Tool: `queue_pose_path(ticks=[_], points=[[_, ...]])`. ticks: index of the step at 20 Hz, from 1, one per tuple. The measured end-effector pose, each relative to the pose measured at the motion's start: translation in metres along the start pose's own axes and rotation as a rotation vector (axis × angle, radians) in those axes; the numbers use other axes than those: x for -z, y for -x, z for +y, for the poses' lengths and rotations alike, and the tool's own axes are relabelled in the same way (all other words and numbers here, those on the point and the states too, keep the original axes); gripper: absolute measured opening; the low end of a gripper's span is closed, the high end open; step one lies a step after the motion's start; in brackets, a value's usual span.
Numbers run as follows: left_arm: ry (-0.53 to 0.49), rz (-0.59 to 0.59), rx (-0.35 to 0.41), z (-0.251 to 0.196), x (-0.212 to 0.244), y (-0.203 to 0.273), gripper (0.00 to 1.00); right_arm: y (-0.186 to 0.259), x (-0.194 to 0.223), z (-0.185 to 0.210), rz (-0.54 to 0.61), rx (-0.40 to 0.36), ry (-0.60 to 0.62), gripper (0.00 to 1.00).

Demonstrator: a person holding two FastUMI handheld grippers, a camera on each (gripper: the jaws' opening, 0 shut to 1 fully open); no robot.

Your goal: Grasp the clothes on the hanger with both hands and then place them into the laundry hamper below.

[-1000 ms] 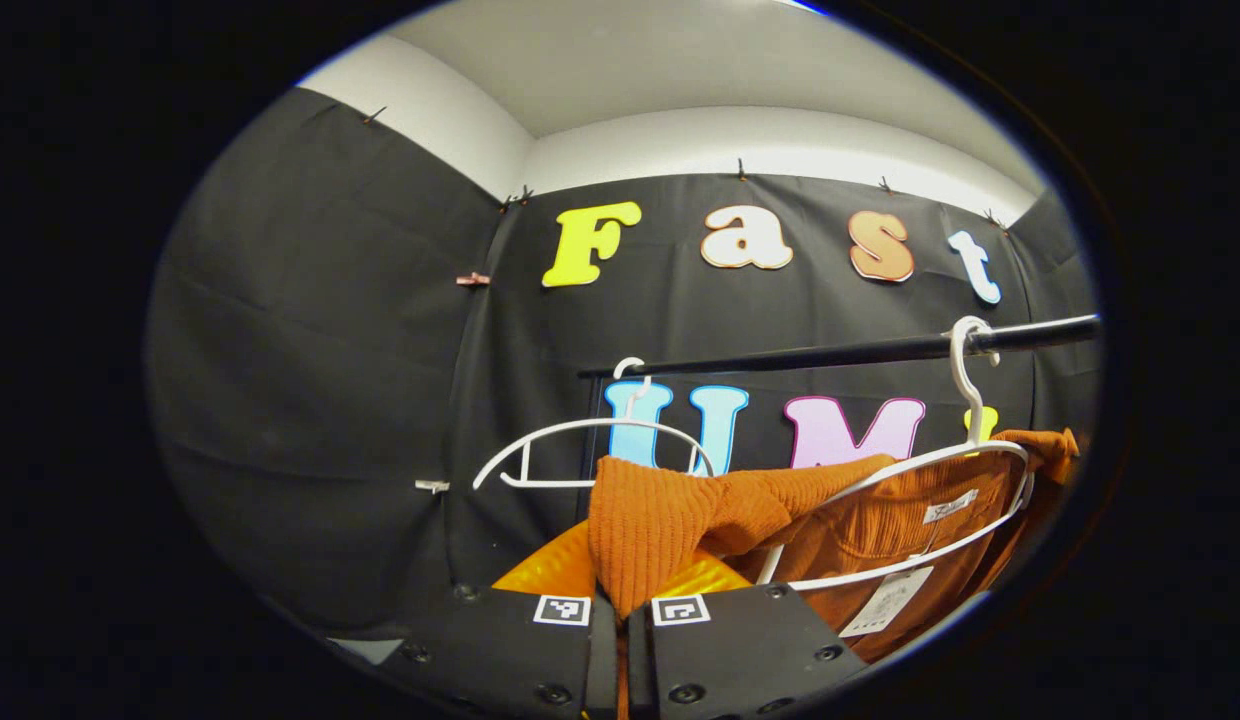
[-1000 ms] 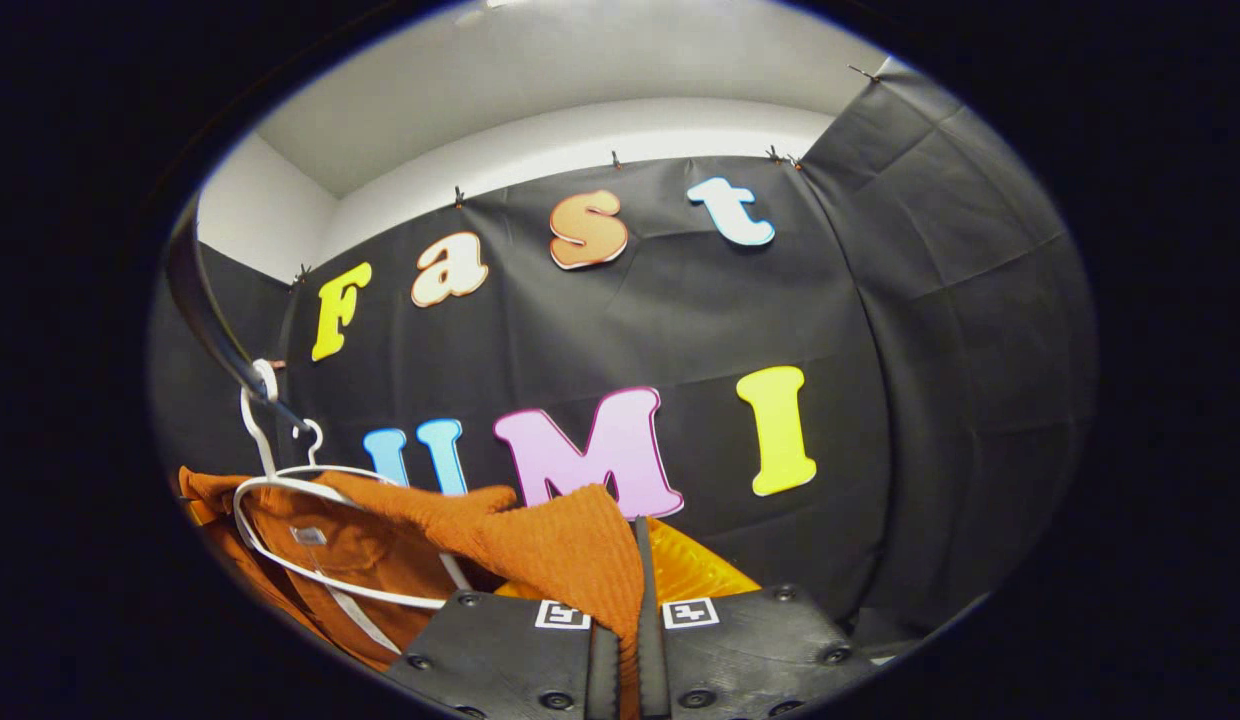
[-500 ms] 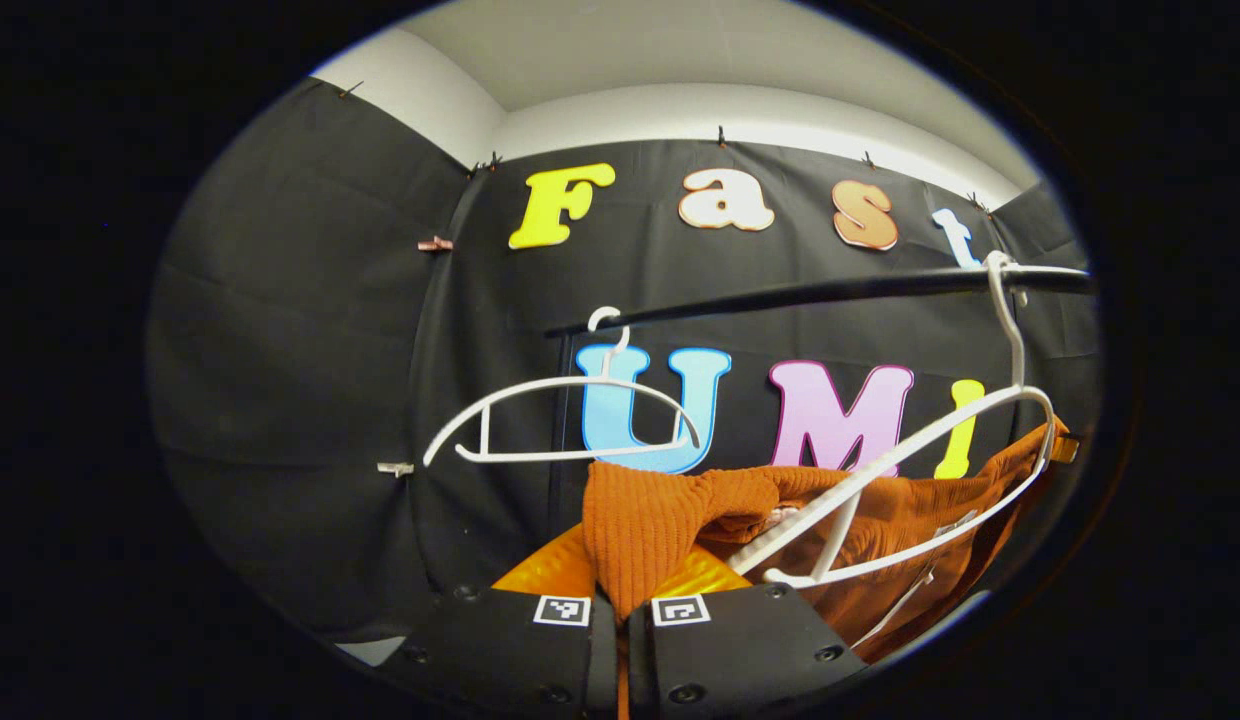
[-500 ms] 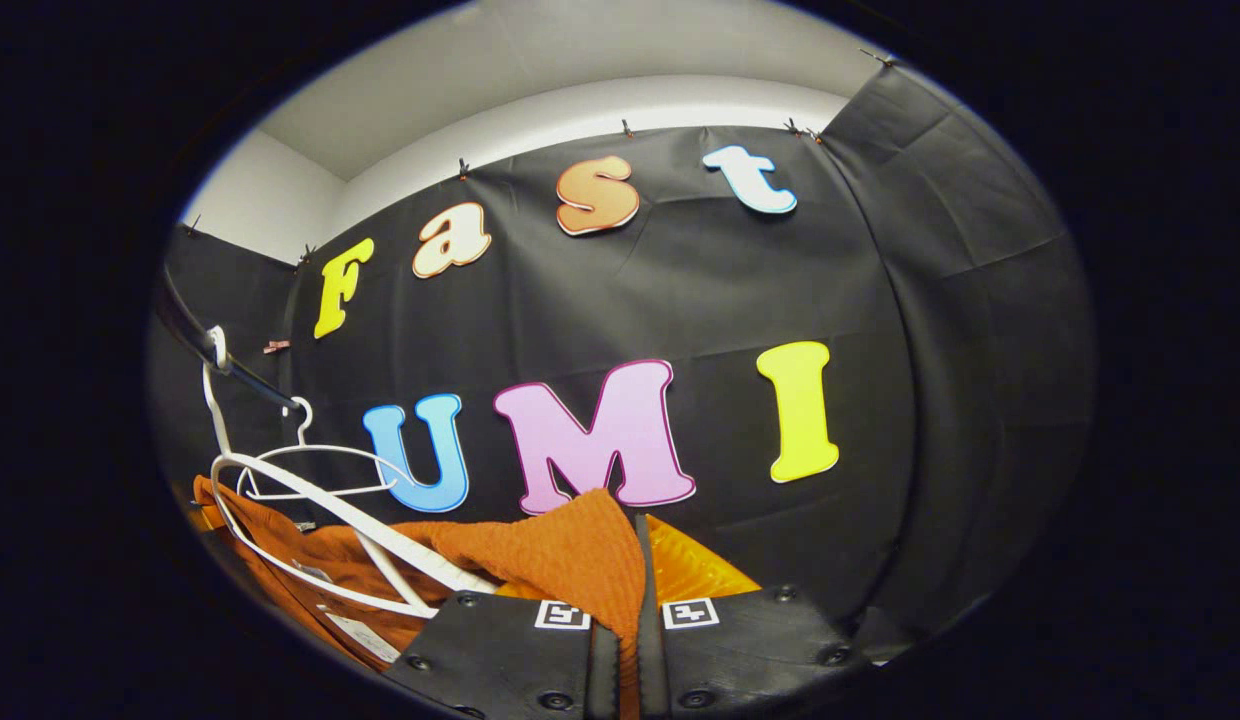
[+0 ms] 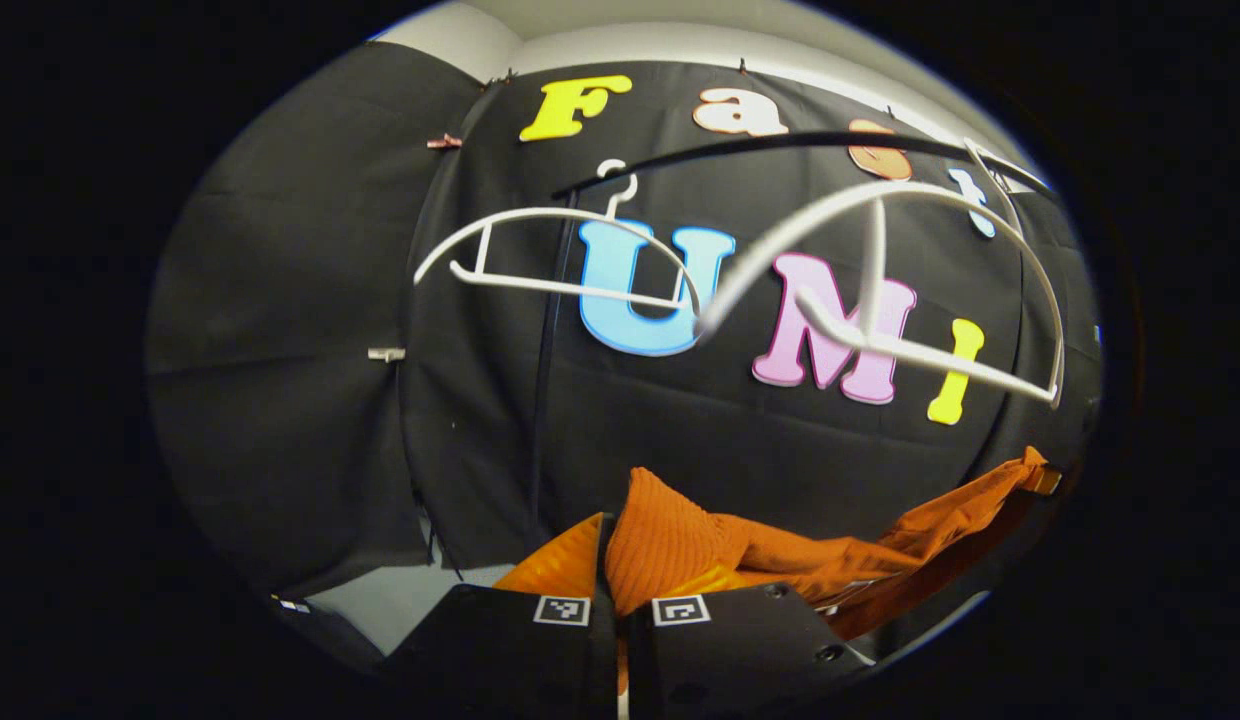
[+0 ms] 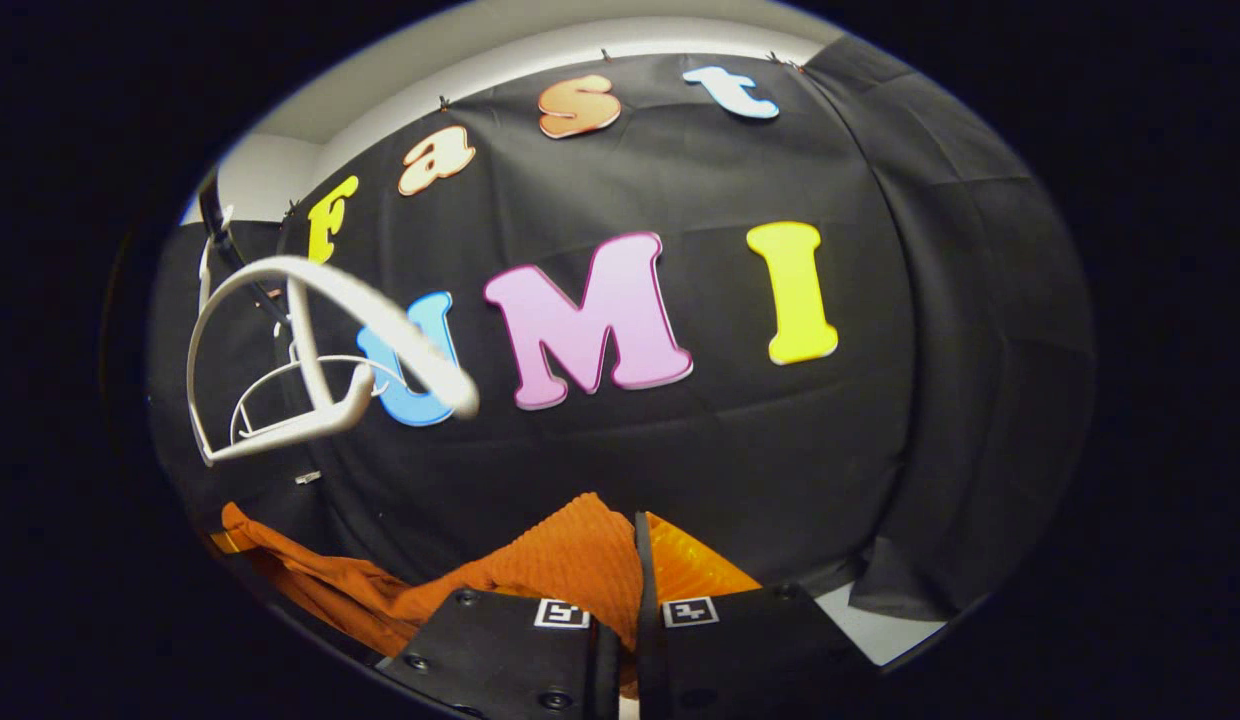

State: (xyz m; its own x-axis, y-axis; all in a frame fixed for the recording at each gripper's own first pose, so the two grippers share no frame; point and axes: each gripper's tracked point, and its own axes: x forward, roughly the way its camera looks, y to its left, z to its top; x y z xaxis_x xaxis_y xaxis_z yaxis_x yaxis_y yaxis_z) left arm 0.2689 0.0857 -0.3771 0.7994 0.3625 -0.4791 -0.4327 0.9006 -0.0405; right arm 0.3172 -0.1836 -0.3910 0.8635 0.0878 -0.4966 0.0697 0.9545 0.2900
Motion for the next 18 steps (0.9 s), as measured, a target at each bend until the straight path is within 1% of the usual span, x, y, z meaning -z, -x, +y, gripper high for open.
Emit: queue_pose_path(ticks=[4,6,9,11,14,17,18], points=[[-0.017,0.079,0.051,-0.036,0.039,0.014,0.08,0.012,0.053,0.031,0.118,-0.05,-0.026,0.17],[-0.025,0.109,0.086,-0.053,0.052,0.02,0.08,0.02,0.076,0.05,0.166,-0.093,-0.045,0.16],[-0.023,0.166,0.154,-0.08,0.069,0.023,0.08,0.029,0.099,0.08,0.236,-0.153,-0.091,0.17],[-0.044,0.205,0.172,-0.092,0.081,0.024,0.08,0.034,0.114,0.106,0.276,-0.201,-0.116,0.16],[-0.081,0.275,0.206,-0.11,0.102,0.025,0.08,0.042,0.134,0.135,0.332,-0.258,-0.123,0.16],[-0.093,0.356,0.241,-0.127,0.128,0.027,0.08,0.049,0.163,0.155,0.408,-0.292,-0.117,0.17],[-0.101,0.374,0.235,-0.126,0.133,0.025,0.08,0.049,0.173,0.158,0.44,-0.3,-0.128,0.17]])
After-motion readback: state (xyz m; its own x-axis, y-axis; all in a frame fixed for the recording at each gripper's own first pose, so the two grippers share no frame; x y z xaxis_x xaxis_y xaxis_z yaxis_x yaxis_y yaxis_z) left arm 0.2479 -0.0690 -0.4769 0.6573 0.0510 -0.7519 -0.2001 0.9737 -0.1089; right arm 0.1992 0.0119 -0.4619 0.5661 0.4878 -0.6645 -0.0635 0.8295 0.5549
